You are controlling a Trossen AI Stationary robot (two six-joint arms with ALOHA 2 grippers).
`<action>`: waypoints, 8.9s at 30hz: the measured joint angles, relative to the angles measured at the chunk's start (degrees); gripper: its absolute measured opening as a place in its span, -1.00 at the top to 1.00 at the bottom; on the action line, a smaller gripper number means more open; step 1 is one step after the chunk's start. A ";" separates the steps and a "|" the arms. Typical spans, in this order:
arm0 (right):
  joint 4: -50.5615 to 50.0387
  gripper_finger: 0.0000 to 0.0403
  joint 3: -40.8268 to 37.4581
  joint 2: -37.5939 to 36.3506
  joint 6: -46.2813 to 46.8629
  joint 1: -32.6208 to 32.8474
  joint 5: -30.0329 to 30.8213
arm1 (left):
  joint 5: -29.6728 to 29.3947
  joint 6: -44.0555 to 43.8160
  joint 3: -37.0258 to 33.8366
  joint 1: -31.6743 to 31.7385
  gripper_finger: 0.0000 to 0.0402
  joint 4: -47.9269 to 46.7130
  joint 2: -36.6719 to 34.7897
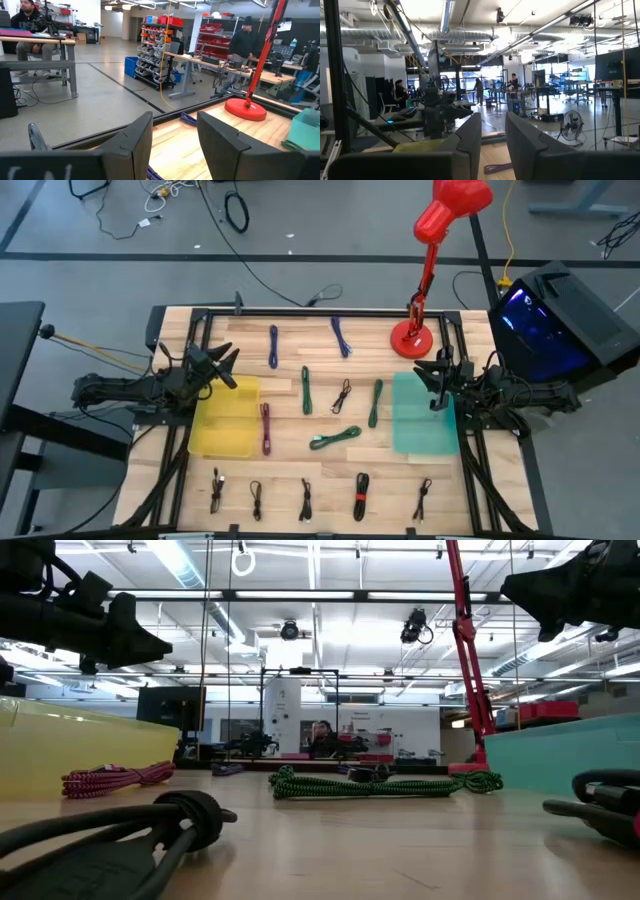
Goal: Pick & Place USB Port
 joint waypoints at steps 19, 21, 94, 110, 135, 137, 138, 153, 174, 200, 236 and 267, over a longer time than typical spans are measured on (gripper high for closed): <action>0.00 0.55 0.00 0.00 0.00 -0.01 0.00 | 0.00 0.00 0.00 0.00 0.20 0.00 0.00; 0.00 0.55 -0.01 0.00 0.00 -0.02 0.00 | 0.00 0.00 0.00 0.00 0.20 0.00 0.00; 7.80 0.55 0.01 16.99 22.20 0.02 5.38 | 49.08 -12.86 47.02 44.22 0.20 -19.50 88.46; 12.81 0.55 0.01 19.21 19.08 -0.02 5.45 | 50.51 -16.40 47.93 43.95 0.20 -19.72 94.32; 12.81 0.55 0.01 19.26 19.07 -0.01 5.57 | 54.33 -19.12 47.89 40.72 0.32 -16.35 95.27; 12.81 0.55 0.01 19.26 19.08 -0.02 5.57 | 55.00 -19.15 47.89 40.72 0.32 -16.35 95.27; 12.81 0.55 0.01 19.26 19.07 -0.02 5.57 | 55.33 -19.19 47.89 40.72 0.33 -16.33 95.27; 12.79 0.55 0.01 19.26 19.06 -0.02 5.59 | 54.08 -19.48 49.68 38.96 0.33 -18.08 95.25; 12.76 0.55 0.01 19.45 19.04 -0.01 5.63 | 50.25 -19.97 49.98 34.60 0.33 -17.72 97.84; 9.71 0.55 -0.01 19.54 18.75 -0.02 7.83 | 45.66 -10.40 54.62 31.61 0.89 -40.02 81.06; 9.27 0.55 -0.01 19.54 18.45 -0.01 9.09 | 27.90 -79.28 35.60 -29.49 0.89 -66.37 44.96; 9.03 0.55 -0.01 19.56 17.62 -0.02 9.09 | 25.12 -83.88 35.58 -38.50 0.09 -64.83 57.90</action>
